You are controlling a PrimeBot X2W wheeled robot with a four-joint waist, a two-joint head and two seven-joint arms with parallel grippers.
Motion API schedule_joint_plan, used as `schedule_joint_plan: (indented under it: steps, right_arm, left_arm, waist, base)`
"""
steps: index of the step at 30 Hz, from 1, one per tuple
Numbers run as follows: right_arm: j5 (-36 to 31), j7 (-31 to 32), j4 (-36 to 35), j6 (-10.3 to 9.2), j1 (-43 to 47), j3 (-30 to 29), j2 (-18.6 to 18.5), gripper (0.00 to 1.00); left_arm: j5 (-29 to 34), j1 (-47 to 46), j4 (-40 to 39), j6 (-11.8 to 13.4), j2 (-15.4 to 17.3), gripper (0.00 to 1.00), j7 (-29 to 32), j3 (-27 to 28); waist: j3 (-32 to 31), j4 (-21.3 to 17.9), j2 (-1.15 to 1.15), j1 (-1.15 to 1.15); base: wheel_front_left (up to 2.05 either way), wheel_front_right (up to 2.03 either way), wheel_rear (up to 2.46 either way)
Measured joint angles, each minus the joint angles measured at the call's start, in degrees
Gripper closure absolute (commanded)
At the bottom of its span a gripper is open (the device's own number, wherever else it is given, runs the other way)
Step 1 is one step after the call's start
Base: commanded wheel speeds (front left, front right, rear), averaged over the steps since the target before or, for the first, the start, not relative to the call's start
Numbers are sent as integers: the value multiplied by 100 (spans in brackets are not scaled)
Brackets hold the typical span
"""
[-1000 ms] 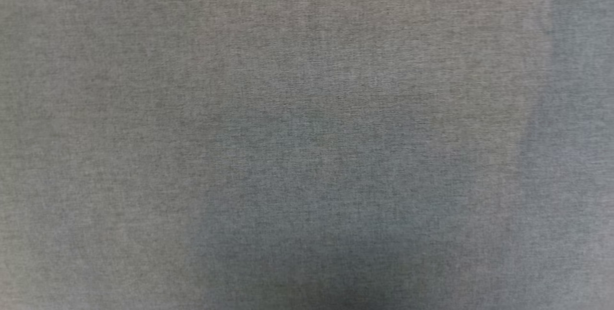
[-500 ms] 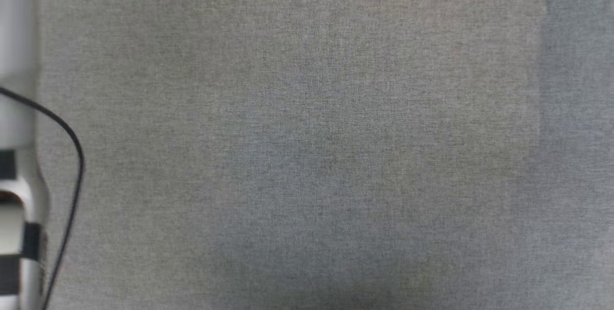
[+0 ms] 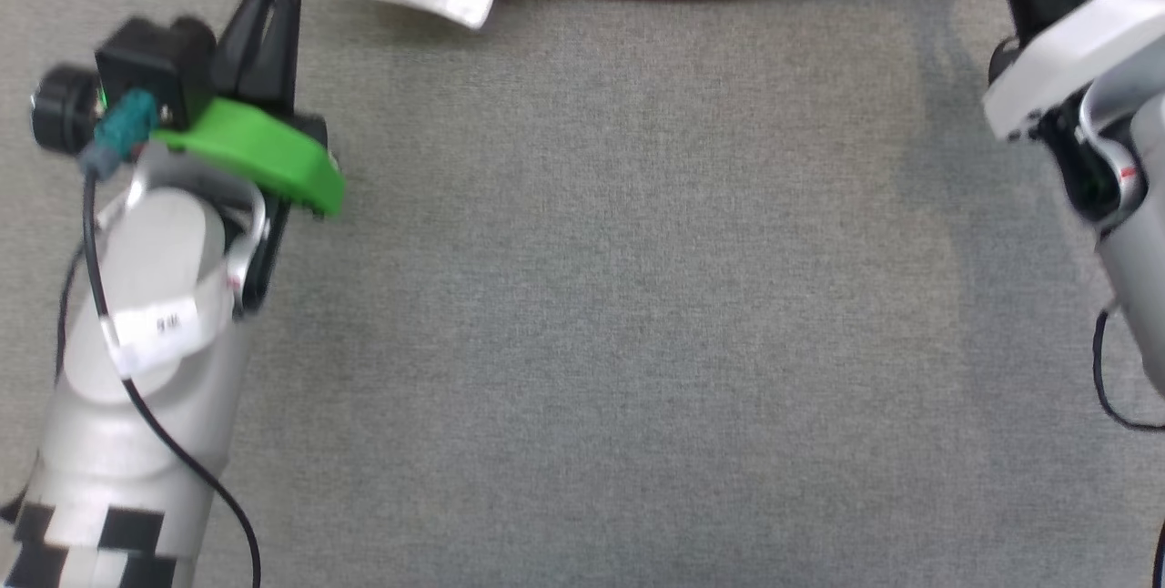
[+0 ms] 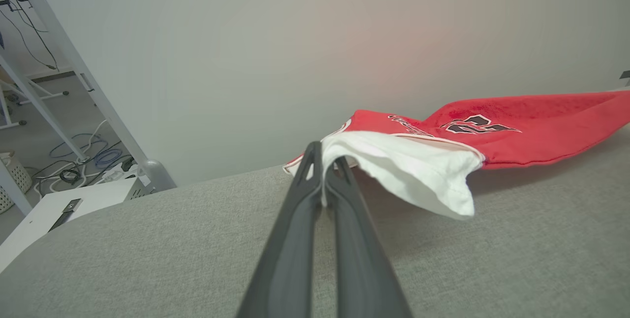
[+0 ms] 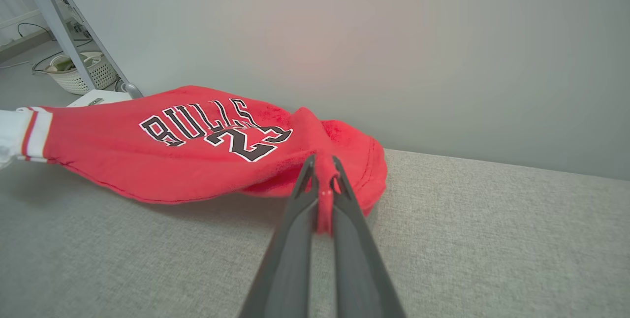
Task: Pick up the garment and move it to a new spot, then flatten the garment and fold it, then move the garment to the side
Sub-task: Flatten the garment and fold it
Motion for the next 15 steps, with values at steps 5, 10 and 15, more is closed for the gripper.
schedule_joint_plan:
  steps: [5,10,15]
  right_arm:
    - [405,63,-222,-1,694,394,-208,100]
    - [698,76,-215,-1,1263,539,-341,100]
    - [984,56,-269,-1,1858,716,-422,100]
  left_arm:
    - [-58,925,-80,1,112,100,3,-4]
    - [-85,1625,-238,2,253,100,113,-109]
    - [-92,2290,-526,0,382,100,276,-349]
  waist:
    - [-451,87,0,0]
    - [-855,173,0,0]
    - [-1248,251,0,0]
  base:
    - [0,0,0]
    - [0,0,0]
    - [0,0,0]
